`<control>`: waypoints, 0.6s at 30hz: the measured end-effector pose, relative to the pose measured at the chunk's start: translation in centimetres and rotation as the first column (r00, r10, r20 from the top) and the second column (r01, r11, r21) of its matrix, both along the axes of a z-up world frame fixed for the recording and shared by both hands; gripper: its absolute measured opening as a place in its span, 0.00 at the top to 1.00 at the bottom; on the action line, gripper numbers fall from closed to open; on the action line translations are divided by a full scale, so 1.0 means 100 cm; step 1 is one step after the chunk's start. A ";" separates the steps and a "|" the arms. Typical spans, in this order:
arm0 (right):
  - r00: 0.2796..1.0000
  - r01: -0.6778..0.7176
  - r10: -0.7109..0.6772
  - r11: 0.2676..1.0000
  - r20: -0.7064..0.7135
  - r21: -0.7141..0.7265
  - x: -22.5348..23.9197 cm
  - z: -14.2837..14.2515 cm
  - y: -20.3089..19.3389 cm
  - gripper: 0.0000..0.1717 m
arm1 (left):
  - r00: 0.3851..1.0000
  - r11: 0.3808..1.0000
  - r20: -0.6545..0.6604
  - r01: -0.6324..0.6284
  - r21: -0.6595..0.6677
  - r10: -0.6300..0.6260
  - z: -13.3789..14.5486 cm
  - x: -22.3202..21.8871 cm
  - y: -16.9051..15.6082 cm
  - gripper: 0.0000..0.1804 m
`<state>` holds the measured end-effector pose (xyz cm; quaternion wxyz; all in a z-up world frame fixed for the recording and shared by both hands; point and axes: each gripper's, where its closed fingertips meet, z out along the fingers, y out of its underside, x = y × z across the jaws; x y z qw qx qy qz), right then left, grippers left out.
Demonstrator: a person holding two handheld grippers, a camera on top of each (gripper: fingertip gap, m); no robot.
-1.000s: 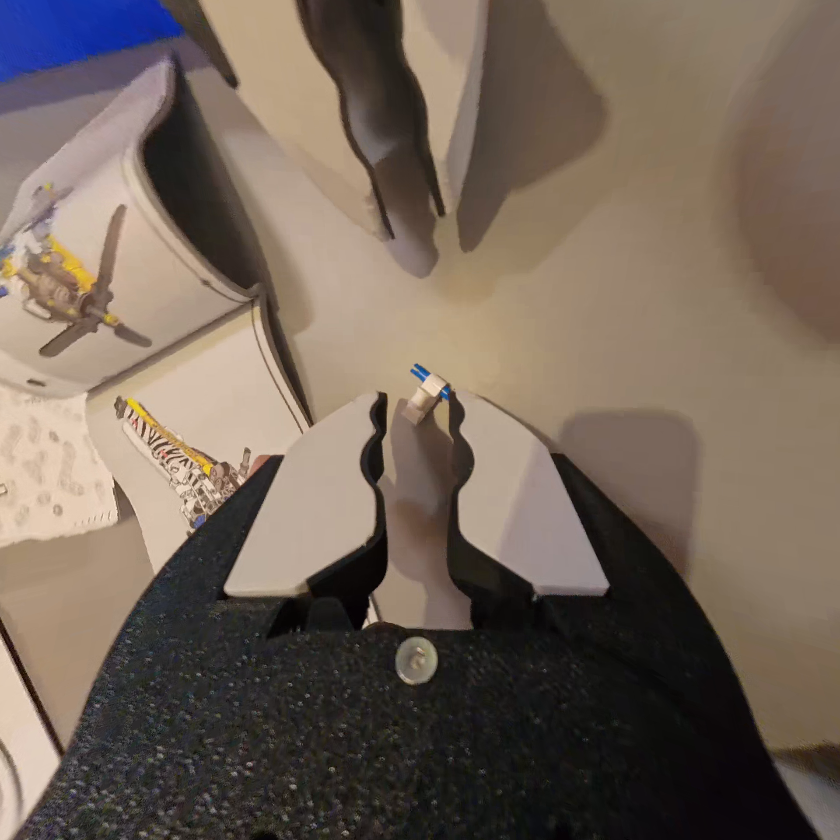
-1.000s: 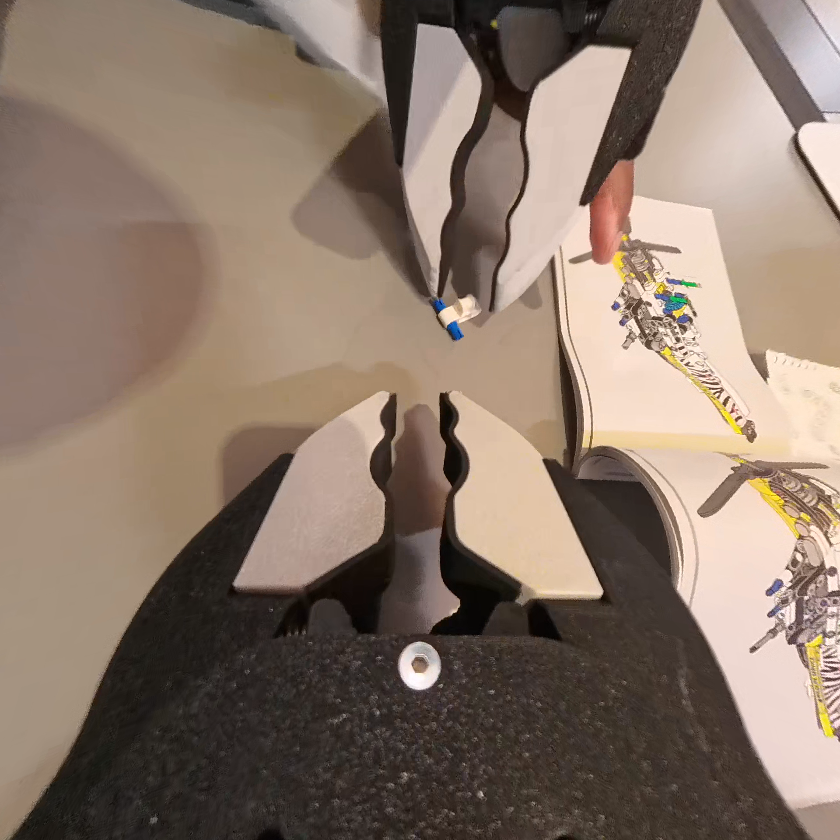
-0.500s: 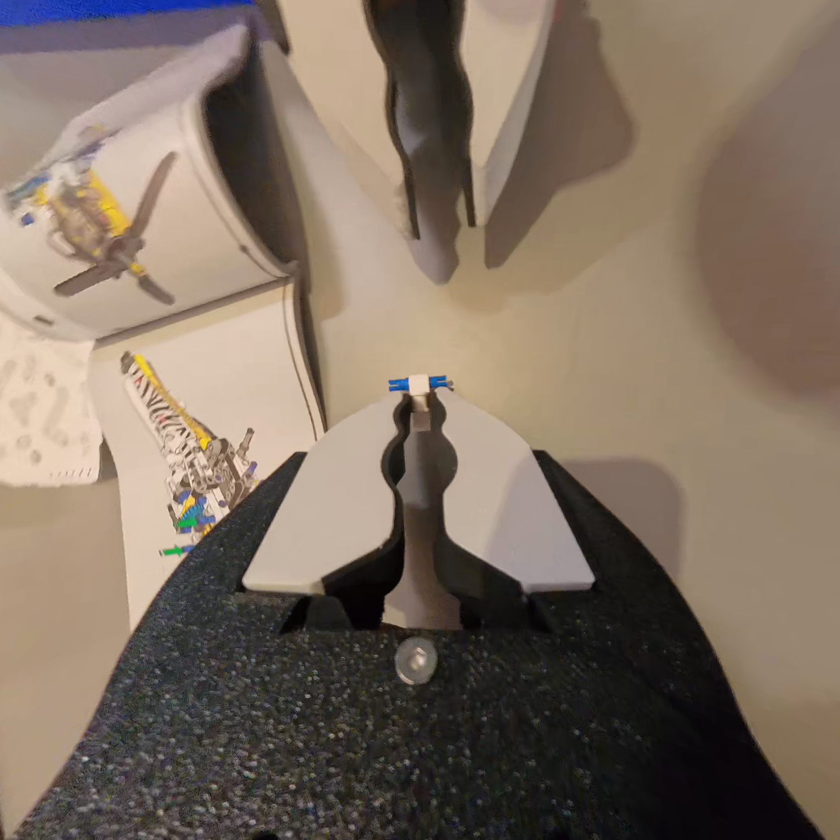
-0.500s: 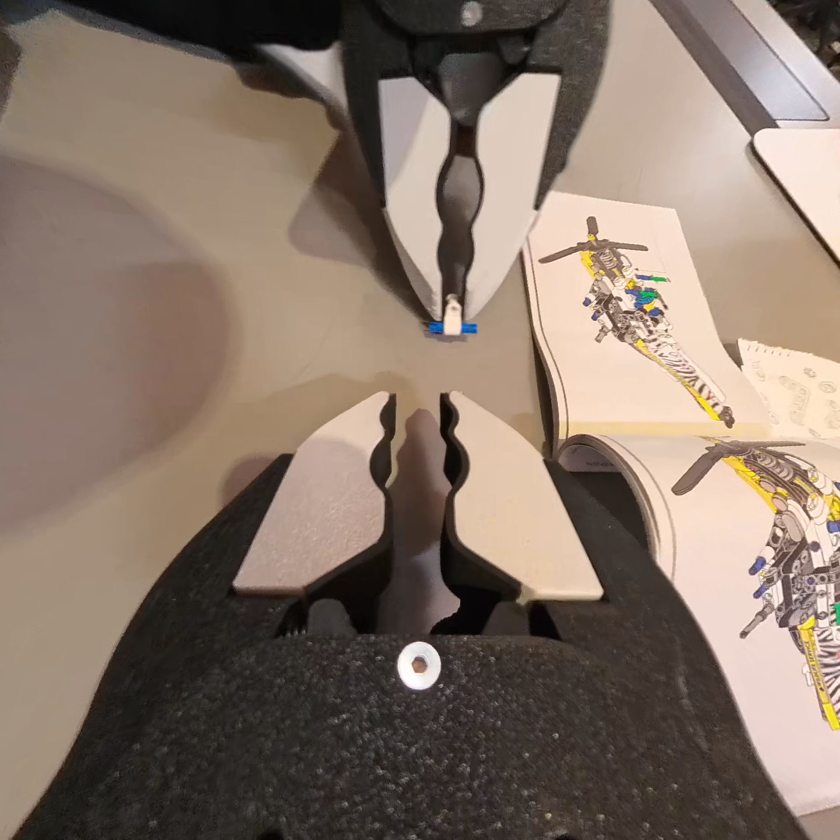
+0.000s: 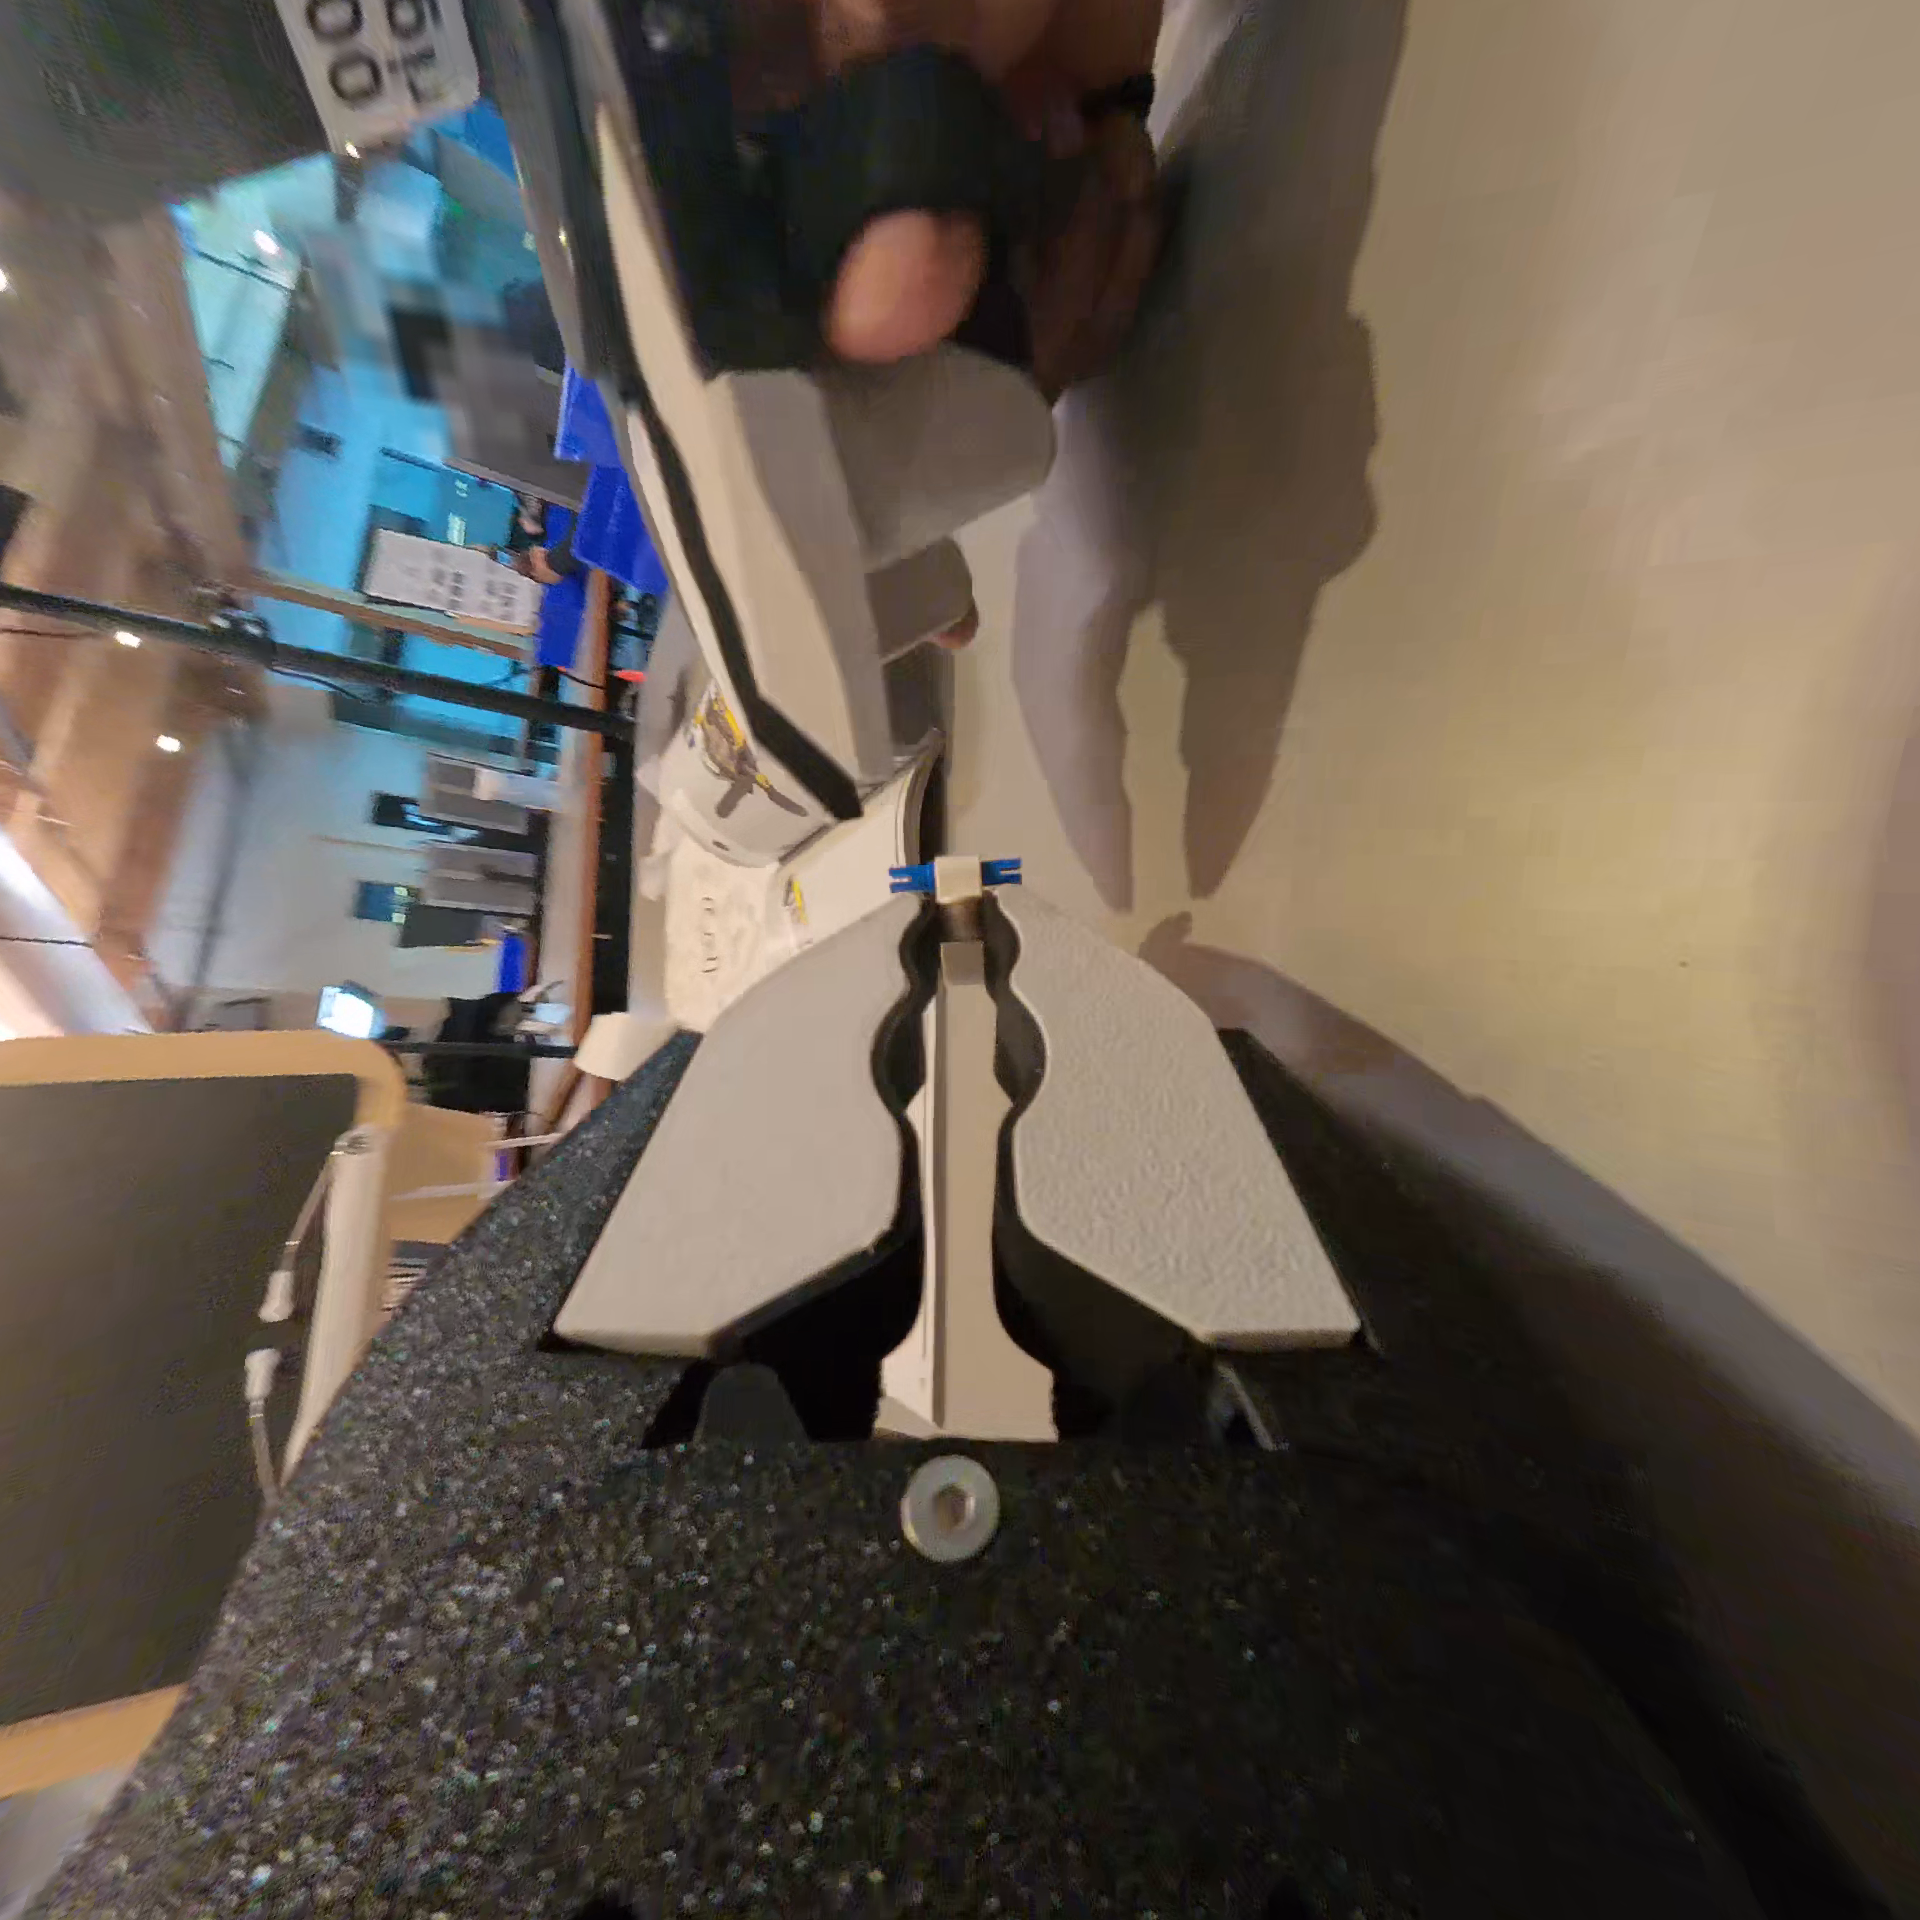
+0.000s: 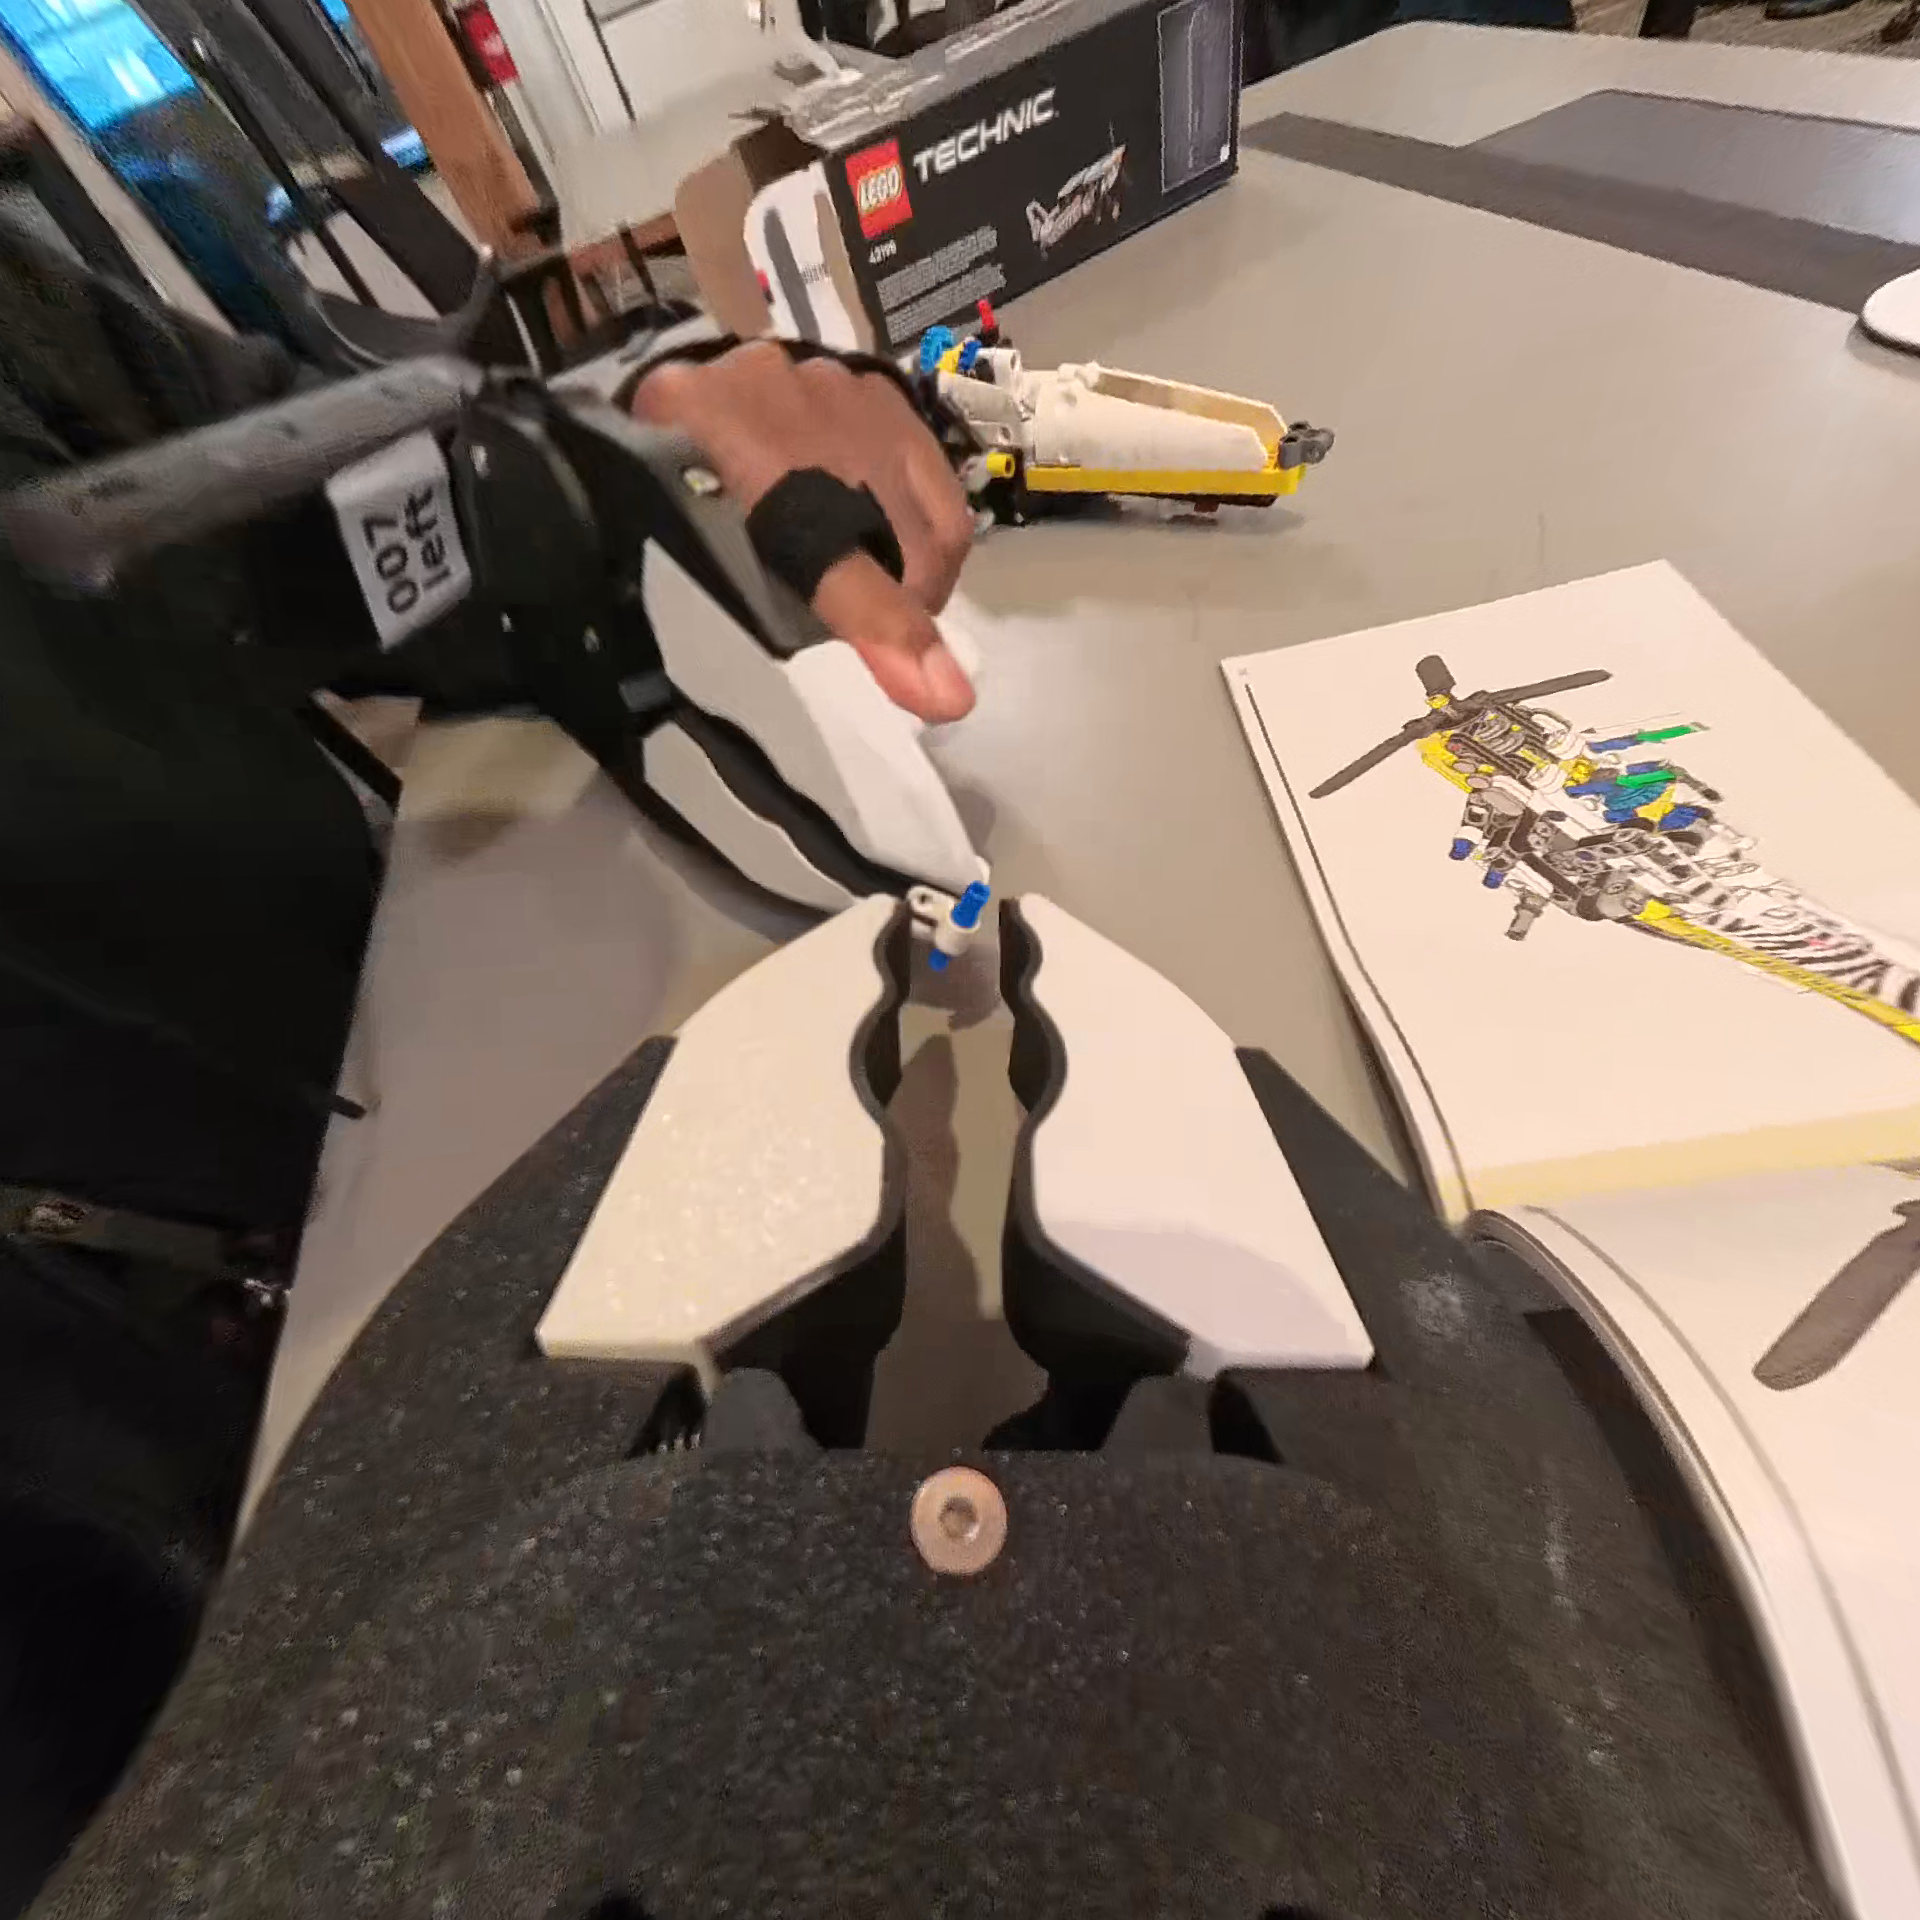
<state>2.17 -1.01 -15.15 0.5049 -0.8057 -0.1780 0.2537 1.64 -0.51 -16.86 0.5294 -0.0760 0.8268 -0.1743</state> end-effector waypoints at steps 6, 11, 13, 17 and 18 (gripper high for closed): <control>0.999 -0.011 0.010 1.000 -0.033 -0.022 -0.010 -0.003 0.004 0.93 | 0.995 0.996 0.103 0.005 0.093 -0.015 0.007 -0.003 -0.002 0.95; 0.999 -0.023 0.022 0.999 -0.037 -0.037 -0.014 -0.005 0.005 0.96 | 0.990 0.991 0.137 0.020 0.135 -0.039 0.007 -0.004 -0.007 0.95; 0.998 -0.030 0.027 0.998 -0.053 -0.046 -0.014 -0.005 0.004 0.97 | 0.988 0.991 0.149 0.017 0.136 -0.037 0.007 -0.004 -0.007 0.95; 0.999 -0.003 -0.001 0.997 -0.055 -0.077 -0.011 -0.009 0.004 0.98 | 0.991 0.992 0.130 -0.012 0.126 -0.004 0.003 -0.002 -0.007 0.95; 0.998 0.002 -0.007 0.997 -0.055 -0.080 -0.010 -0.009 0.004 0.98 | 0.992 0.990 0.127 -0.012 0.137 -0.006 0.002 -0.001 -0.008 0.95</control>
